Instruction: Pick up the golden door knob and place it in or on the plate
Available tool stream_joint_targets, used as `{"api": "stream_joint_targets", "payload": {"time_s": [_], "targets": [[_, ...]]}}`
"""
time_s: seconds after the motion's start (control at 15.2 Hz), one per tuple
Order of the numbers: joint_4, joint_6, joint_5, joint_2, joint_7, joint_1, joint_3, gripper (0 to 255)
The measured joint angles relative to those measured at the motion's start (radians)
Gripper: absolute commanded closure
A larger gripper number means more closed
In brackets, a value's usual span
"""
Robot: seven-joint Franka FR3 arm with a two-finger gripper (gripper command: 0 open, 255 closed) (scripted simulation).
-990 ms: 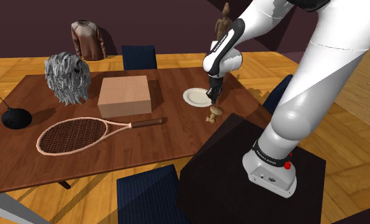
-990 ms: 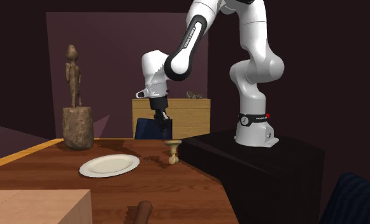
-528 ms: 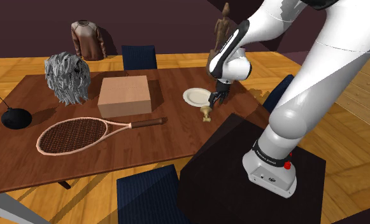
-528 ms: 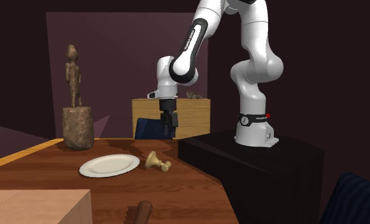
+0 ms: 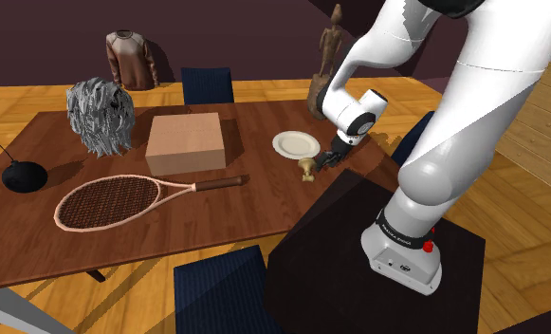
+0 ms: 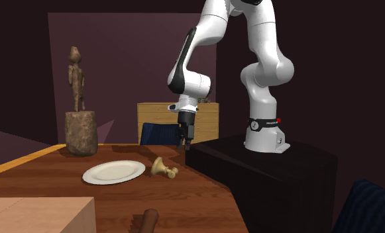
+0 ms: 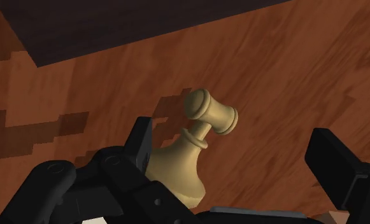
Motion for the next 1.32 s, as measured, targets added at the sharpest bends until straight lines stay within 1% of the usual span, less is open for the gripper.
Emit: {"api": "stream_joint_targets", "payload": {"time_s": [0.13,0.2,0.33,0.59,0.66,1.25,1.32], "targets": [[0.025,0.002,0.088,0.046,-0.072,-0.001,0.018,0],[0.035,0.001,0.115,0.063,-0.095,-0.002,0.023,0],[0.041,0.002,0.136,0.074,-0.112,-0.002,0.027,0],[0.044,0.002,0.144,0.078,-0.119,-0.003,0.028,0],[0.044,0.002,0.144,0.079,-0.119,-0.003,0.028,255],[0.044,0.002,0.144,0.078,-0.119,-0.003,0.028,255],[0.044,0.002,0.144,0.078,-0.119,-0.003,0.028,0]]}}
